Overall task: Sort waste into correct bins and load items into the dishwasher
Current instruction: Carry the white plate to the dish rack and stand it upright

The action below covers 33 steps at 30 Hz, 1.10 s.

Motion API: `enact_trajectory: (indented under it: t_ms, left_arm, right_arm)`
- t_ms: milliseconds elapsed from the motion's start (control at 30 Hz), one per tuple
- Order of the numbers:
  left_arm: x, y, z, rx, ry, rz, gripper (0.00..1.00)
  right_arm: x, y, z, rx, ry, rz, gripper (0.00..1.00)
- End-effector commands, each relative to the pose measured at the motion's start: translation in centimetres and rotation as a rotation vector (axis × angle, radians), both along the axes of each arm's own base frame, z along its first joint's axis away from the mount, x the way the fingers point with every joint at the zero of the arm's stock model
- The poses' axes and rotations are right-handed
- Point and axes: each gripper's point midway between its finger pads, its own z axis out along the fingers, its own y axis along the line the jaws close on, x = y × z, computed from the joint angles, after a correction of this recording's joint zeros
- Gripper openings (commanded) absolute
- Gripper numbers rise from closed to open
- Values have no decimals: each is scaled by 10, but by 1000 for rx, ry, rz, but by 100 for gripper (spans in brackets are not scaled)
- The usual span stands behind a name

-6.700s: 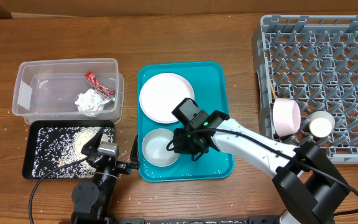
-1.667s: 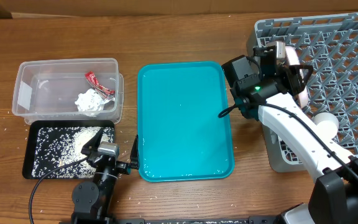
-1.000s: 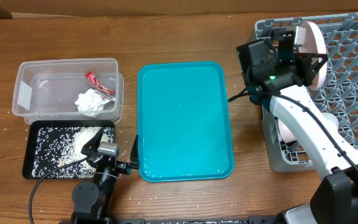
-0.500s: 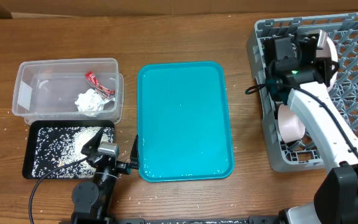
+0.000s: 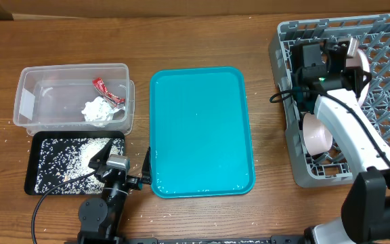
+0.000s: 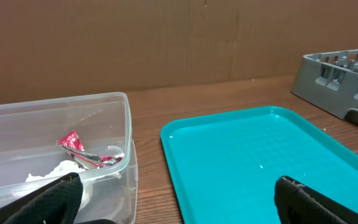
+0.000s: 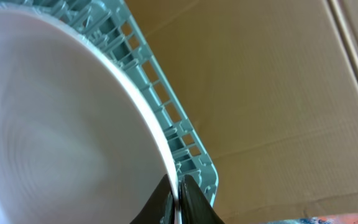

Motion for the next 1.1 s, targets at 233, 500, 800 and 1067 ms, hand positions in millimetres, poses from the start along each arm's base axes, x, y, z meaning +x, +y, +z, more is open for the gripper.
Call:
enact_trajectory:
  t_ms: [233, 500, 800, 1067]
  left_arm:
    - [0, 1, 0, 10, -8, -1, 100]
    - [0, 1, 0, 10, -8, -1, 100]
    - [0, 1, 0, 10, -8, -1, 100]
    - [0, 1, 0, 10, -8, -1, 100]
  right_arm:
    - [4, 100, 8, -78, 47, 252, 57]
    - [-2, 114, 55, 210, -215, 341, 64]
    - [4, 37, 67, 1081, -492, 455, 15]
    - [31, -36, -12, 1427, -529, 338, 4]
